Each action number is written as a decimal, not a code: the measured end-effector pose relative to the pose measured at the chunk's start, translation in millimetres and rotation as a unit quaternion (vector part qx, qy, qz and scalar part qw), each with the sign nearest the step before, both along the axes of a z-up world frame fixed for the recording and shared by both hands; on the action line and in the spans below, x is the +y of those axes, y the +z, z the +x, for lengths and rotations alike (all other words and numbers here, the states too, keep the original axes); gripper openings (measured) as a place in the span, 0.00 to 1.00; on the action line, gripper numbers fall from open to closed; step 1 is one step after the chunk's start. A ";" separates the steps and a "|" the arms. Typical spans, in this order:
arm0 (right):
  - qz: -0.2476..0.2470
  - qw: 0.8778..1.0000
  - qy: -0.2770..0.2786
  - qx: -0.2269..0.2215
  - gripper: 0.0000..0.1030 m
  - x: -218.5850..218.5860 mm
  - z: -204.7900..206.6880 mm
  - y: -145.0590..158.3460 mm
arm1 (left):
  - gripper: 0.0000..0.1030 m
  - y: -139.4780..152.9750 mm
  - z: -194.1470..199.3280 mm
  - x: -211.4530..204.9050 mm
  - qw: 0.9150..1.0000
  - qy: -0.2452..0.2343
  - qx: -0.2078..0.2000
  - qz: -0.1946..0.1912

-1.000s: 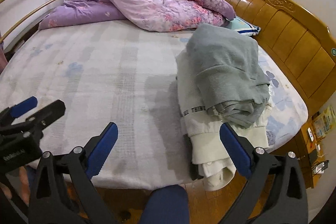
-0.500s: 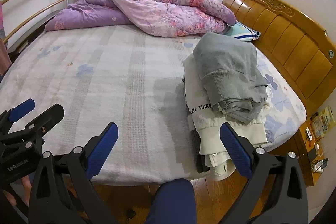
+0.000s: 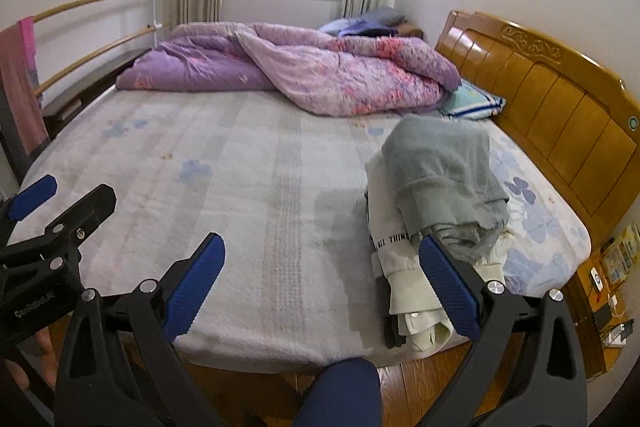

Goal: Fold large clothes

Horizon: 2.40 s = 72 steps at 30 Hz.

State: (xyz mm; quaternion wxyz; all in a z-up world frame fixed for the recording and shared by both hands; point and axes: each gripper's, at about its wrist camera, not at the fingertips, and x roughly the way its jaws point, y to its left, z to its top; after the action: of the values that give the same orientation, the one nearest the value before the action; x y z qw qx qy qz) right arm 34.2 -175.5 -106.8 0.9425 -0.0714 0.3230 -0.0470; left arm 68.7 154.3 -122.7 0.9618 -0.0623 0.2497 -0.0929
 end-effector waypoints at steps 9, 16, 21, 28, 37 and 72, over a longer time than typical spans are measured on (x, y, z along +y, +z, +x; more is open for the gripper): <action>0.017 0.999 0.014 -0.044 0.91 -5.0 -25.5 23.9 | 0.95 35.3 -35.6 -5.6 0.998 0.016 -0.054 0.024; 0.027 0.997 0.021 -0.063 0.91 -13.5 -38.1 32.6 | 0.95 49.2 -51.1 -12.3 0.995 0.032 -0.079 0.042; 0.035 0.996 0.025 -0.074 0.91 -16.3 -45.6 36.3 | 0.95 53.8 -55.0 -13.7 0.995 0.031 -0.085 0.043; 0.041 0.996 0.018 -0.083 0.91 -22.1 -52.9 39.0 | 0.95 56.6 -59.0 -19.0 0.994 0.026 -0.091 0.053; 0.045 0.996 0.012 -0.083 0.91 -25.3 -55.6 38.3 | 0.95 56.7 -59.7 -23.0 0.994 0.025 -0.094 0.059; 0.047 0.996 0.003 -0.081 0.91 -26.7 -59.7 37.3 | 0.95 57.7 -57.2 -26.9 0.994 0.023 -0.093 0.061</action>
State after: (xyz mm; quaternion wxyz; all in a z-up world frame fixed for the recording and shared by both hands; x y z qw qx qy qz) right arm -25.4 -202.2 -69.5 0.9680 -0.0239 0.2476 -0.0347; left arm 11.5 127.4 -65.0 0.9848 0.0000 0.1629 -0.0610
